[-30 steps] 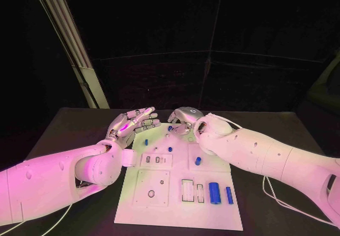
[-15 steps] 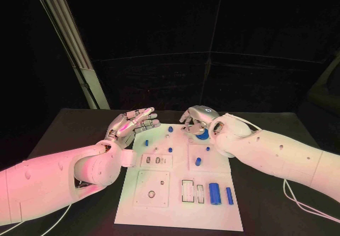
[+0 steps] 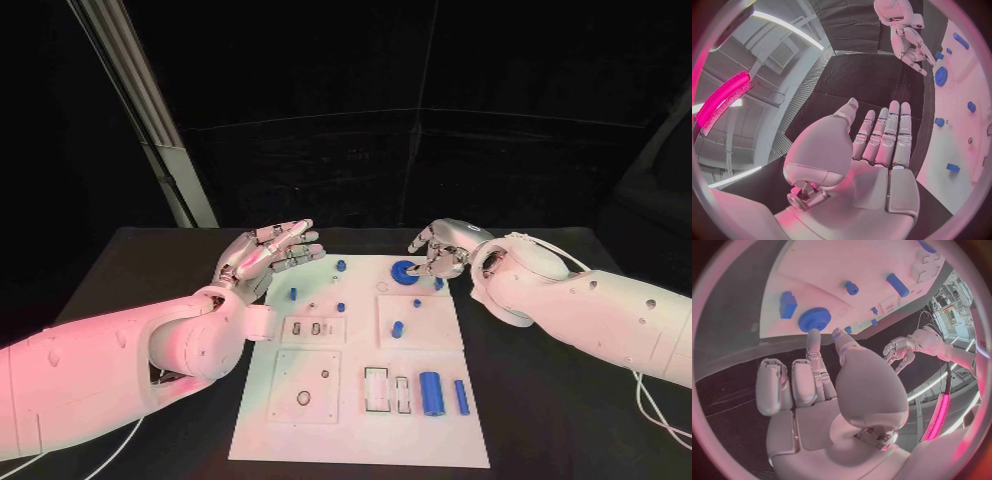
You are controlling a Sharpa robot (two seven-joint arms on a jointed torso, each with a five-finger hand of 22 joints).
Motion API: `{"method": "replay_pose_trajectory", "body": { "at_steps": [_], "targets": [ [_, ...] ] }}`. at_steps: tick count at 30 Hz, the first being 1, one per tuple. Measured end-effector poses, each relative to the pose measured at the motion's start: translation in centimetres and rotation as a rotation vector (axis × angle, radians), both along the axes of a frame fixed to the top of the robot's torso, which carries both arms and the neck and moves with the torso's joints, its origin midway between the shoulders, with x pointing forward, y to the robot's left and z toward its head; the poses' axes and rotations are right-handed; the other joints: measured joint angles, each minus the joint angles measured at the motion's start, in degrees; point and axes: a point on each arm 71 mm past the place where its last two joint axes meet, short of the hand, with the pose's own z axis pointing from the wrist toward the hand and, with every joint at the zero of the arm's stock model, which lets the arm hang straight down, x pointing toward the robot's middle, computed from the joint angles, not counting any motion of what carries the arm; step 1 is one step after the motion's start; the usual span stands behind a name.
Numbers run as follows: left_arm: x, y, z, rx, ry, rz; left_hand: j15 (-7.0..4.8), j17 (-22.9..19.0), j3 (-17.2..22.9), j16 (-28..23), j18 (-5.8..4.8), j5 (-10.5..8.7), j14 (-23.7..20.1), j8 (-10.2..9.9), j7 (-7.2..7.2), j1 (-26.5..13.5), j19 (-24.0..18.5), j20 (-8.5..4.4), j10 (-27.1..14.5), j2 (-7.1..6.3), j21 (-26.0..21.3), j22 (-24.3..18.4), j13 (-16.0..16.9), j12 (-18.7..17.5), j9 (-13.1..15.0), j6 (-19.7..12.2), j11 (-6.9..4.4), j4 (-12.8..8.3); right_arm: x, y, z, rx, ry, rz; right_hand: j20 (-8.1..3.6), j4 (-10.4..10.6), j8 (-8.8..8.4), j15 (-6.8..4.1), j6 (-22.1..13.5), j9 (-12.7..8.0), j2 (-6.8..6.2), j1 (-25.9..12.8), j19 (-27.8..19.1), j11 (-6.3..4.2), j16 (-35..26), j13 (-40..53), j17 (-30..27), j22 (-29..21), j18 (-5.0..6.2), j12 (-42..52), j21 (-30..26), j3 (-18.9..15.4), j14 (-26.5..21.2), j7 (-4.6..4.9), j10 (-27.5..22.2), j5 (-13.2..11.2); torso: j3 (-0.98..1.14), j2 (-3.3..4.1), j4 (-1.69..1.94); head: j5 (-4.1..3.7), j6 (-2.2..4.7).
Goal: Assemble the parts on the task board
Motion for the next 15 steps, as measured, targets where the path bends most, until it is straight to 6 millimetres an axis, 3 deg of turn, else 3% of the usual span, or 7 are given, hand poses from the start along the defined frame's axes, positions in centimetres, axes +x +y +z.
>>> {"method": "replay_pose_trajectory", "body": {
  "at_steps": [3, 7, 15],
  "targets": [
    [0.0, 0.0, 0.0, 0.0, 0.0, 0.0, 0.0, 0.0, 0.0, 0.0, 0.0, 0.0, 0.0, 0.0, 0.0, 0.0, 0.0, 0.0, 0.0, 0.0, 0.0, 0.0, 0.0, 0.0, 0.0, 0.0, 0.0, 0.0, 0.1, -0.4, -0.3, -0.011, 0.034, -0.018, 0.21, 3.54, 0.0, 0.05, -0.58, 0.0, -0.2, 1.64, 0.2, 0.24, 0.83, 5.81, 1.81, 0.31, 0.01, 4.14, 0.0, -1.63, 0.05, 0.19, -1.05, 0.0, -0.01, 0.0, 0.0, -0.18, 0.01],
    [0.0, -0.2, 0.0, -0.001, 0.0, -0.003, 0.0, 0.0, 0.0, 0.0, 0.0, 0.0, 0.0, 0.0, 0.0, 0.0, 0.0, 0.0, 0.0, 0.0, 0.0, 0.0, 0.0, 0.0, 0.0, 0.0, 0.0, 0.0, 0.4, -0.8, -0.7, -0.021, 0.062, -0.037, 0.21, 5.77, 0.37, 0.14, -0.69, 0.0, -0.21, 2.63, 0.21, 0.24, 2.0, 10.5, 3.76, 0.38, 0.01, 8.0, 0.27, -2.31, 0.14, 0.3, -1.05, 0.0, -0.01, 0.01, 0.07, -0.31, -0.08],
    [0.1, -0.1, 0.0, 0.001, 0.001, -0.001, 0.21, 0.0, 0.16, 0.0, 0.0, 0.0, 0.21, 0.0, 0.0, 0.0, 0.19, -0.19, 0.0, 0.0, 0.0, 0.01, 0.0, 0.0, 0.0, 0.0, 0.0, -0.16, 0.7, -0.5, -1.1, -0.029, 0.097, -0.046, 0.48, 7.26, 0.66, 0.13, -0.69, -0.01, 0.13, 4.16, 0.73, 0.4, 3.17, 16.43, 6.35, 0.37, 0.02, 13.3, 0.67, -2.7, 0.13, 0.3, -0.17, 0.0, -0.06, 0.03, 0.14, -0.29, -0.25]
  ]
}}
